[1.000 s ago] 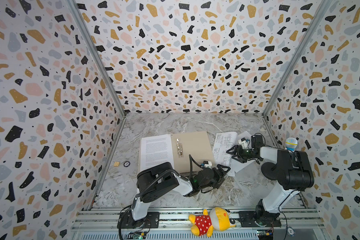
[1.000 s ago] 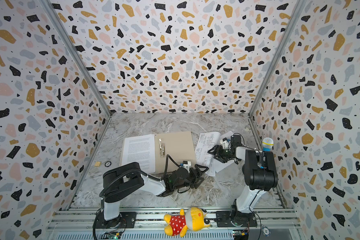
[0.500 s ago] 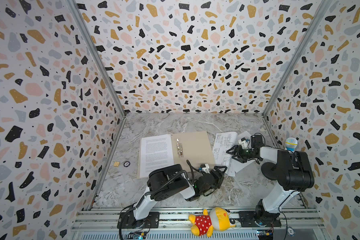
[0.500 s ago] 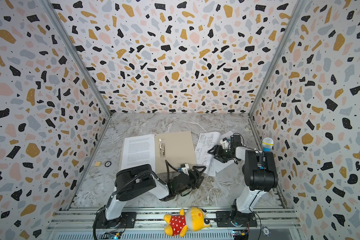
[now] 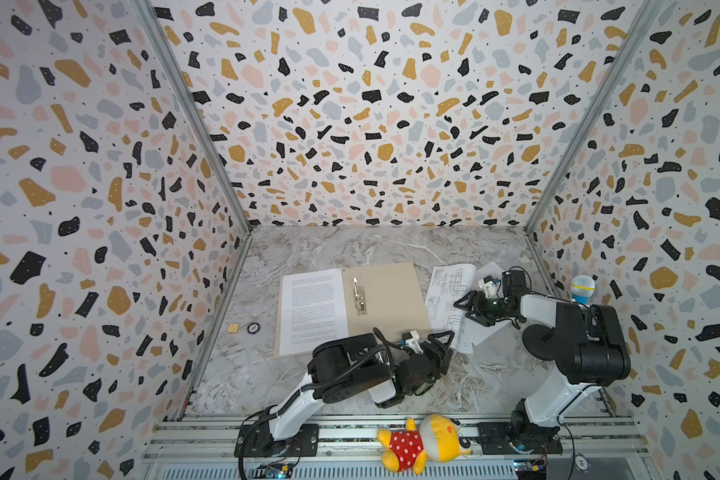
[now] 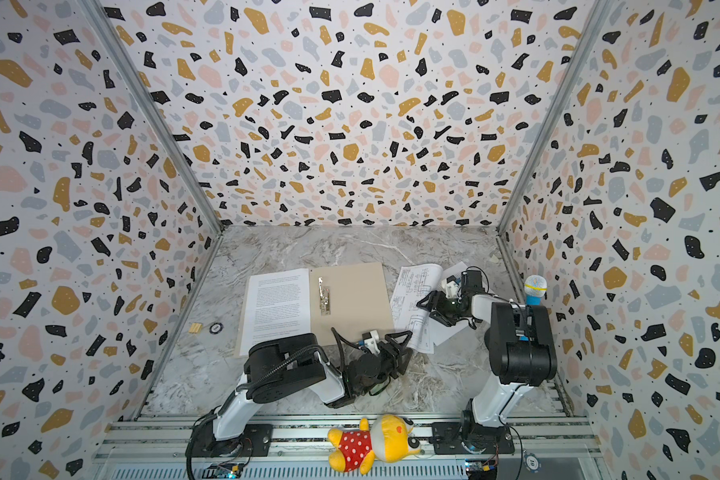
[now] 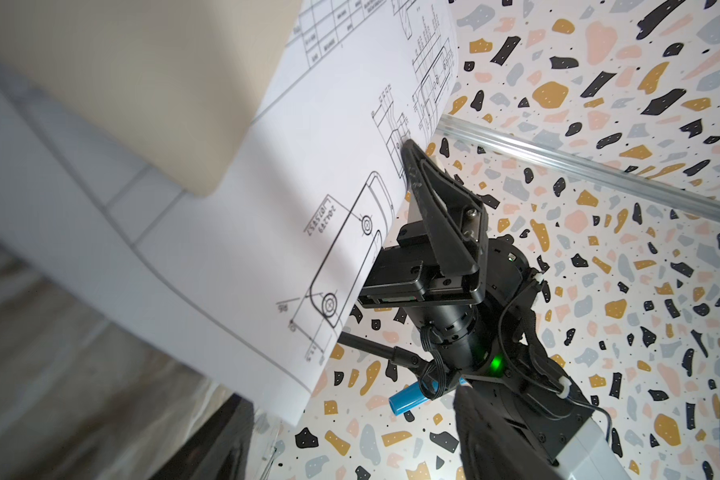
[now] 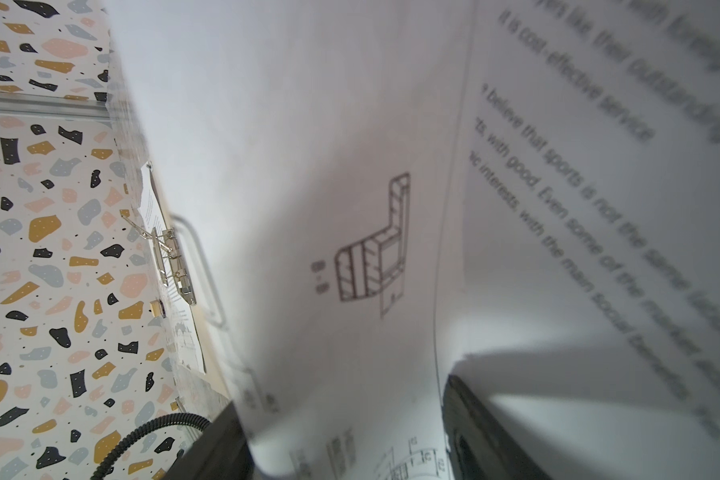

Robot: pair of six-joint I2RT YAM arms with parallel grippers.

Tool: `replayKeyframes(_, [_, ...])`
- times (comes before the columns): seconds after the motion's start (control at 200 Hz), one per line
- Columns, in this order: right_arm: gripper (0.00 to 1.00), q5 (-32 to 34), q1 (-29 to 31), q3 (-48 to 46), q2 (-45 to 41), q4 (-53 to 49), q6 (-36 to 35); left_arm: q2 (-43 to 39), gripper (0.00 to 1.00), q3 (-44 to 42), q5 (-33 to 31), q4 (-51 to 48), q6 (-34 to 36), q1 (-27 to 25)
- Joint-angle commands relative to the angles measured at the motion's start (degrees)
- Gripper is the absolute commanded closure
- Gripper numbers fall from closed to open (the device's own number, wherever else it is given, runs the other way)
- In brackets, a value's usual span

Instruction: Put the files into the folder

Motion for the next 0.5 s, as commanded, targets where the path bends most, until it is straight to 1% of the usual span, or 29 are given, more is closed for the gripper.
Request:
replayKeyframes(0.0, [0.31, 3.5, 0.3, -1.5, -0.6, -3.3, -0.3, 1.9, 0.26, 0.6, -3.1, 4.0, -0.4, -0.3])
replayKeyframes(0.23, [0.31, 3.7, 0.6, -1.8, -0.8, -3.3, -0.4, 4.1, 0.31, 1.4, -4.3, 7.8, -0.8, -0.3])
replayKeyframes(0.34, [0.31, 3.8, 0.6, -1.6, -1.0, -3.7, -0.5, 4.6, 0.37, 1.5, -4.9, 9.7, -1.0, -0.4])
replayKeyframes(0.426, [0.31, 3.8, 0.6, -1.5, -1.1, -3.9, -0.5, 4.3, 0.38, 1.4, -5.1, 9.7, -1.0, -0.3])
replayKeyframes(0.496, [0.31, 3.8, 0.7, -1.6, -1.4, -4.0, -0.5, 4.6, 0.41, 1.4, -5.2, 10.6, -1.1, -0.3])
